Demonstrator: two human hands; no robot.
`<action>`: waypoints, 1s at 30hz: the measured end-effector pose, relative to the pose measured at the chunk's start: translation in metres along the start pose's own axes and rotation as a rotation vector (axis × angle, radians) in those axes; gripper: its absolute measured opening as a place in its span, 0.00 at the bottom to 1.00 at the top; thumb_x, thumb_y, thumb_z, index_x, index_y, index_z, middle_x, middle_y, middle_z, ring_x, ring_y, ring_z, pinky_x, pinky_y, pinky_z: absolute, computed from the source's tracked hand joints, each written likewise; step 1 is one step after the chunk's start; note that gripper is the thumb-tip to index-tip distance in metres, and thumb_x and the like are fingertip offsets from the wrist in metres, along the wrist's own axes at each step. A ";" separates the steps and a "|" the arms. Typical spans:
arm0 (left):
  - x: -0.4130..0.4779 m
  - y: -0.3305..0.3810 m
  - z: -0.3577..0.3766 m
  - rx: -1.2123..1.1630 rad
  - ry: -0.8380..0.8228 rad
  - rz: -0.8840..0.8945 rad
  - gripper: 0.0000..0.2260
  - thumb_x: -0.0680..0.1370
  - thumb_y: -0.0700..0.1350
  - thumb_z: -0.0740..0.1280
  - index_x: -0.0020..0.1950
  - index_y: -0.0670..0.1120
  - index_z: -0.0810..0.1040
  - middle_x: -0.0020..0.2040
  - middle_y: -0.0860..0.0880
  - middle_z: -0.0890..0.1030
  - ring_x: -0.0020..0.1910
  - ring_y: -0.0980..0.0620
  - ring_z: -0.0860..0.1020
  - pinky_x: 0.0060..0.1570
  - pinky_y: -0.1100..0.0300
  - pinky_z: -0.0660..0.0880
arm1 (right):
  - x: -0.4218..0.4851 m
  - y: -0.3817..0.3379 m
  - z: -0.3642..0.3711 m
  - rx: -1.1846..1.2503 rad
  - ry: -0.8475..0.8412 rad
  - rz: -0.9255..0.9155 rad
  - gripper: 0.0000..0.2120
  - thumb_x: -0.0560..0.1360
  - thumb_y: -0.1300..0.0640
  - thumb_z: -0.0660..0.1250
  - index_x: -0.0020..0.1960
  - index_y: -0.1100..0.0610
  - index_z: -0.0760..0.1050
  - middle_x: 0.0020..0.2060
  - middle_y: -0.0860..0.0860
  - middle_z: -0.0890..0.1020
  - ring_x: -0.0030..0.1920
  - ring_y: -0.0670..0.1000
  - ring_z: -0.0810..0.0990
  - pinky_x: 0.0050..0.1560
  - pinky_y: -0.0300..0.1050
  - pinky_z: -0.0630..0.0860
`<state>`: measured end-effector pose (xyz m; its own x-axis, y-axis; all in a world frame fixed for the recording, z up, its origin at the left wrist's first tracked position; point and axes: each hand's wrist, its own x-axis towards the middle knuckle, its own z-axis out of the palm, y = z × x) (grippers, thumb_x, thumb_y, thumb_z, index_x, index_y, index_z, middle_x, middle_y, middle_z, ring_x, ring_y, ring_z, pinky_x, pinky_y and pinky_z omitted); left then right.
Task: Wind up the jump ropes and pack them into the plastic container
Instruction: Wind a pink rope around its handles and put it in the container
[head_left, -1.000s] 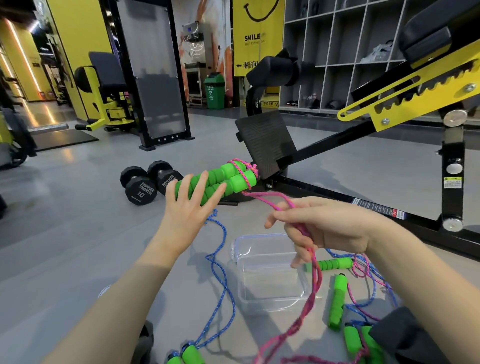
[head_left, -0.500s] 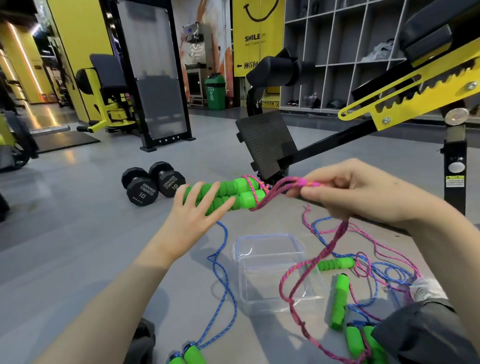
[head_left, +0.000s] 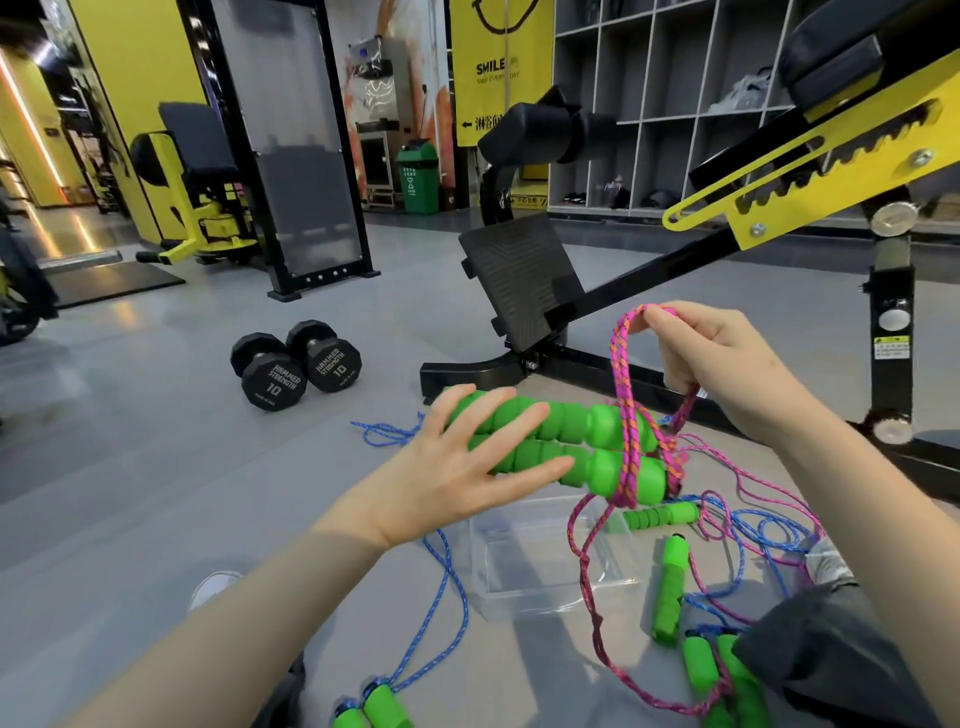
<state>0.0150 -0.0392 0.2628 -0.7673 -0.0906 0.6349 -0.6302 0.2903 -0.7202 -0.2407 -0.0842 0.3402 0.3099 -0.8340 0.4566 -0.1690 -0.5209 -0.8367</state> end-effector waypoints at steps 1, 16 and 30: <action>0.004 0.003 -0.001 -0.009 0.016 -0.011 0.20 0.78 0.46 0.69 0.68 0.55 0.70 0.64 0.43 0.73 0.58 0.39 0.76 0.56 0.44 0.73 | 0.000 0.006 0.001 0.049 -0.004 0.030 0.15 0.80 0.53 0.58 0.40 0.49 0.81 0.27 0.54 0.59 0.28 0.50 0.57 0.29 0.42 0.59; 0.002 -0.013 0.002 0.152 0.096 -0.265 0.15 0.80 0.39 0.64 0.65 0.52 0.72 0.62 0.42 0.74 0.55 0.39 0.76 0.54 0.45 0.71 | -0.017 0.047 0.057 0.382 -0.046 0.316 0.18 0.80 0.63 0.55 0.31 0.58 0.60 0.19 0.47 0.63 0.21 0.45 0.56 0.26 0.37 0.58; -0.052 -0.037 0.022 0.313 -0.230 -0.451 0.25 0.77 0.31 0.49 0.68 0.48 0.71 0.60 0.36 0.77 0.56 0.37 0.70 0.54 0.40 0.65 | -0.034 0.001 0.088 0.199 -0.442 0.423 0.15 0.82 0.52 0.53 0.50 0.62 0.73 0.20 0.48 0.62 0.19 0.45 0.57 0.23 0.39 0.65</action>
<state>0.0755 -0.0664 0.2503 -0.3995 -0.3542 0.8455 -0.8782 -0.1166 -0.4638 -0.1694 -0.0402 0.2978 0.6181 -0.7841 -0.0570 -0.1973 -0.0845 -0.9767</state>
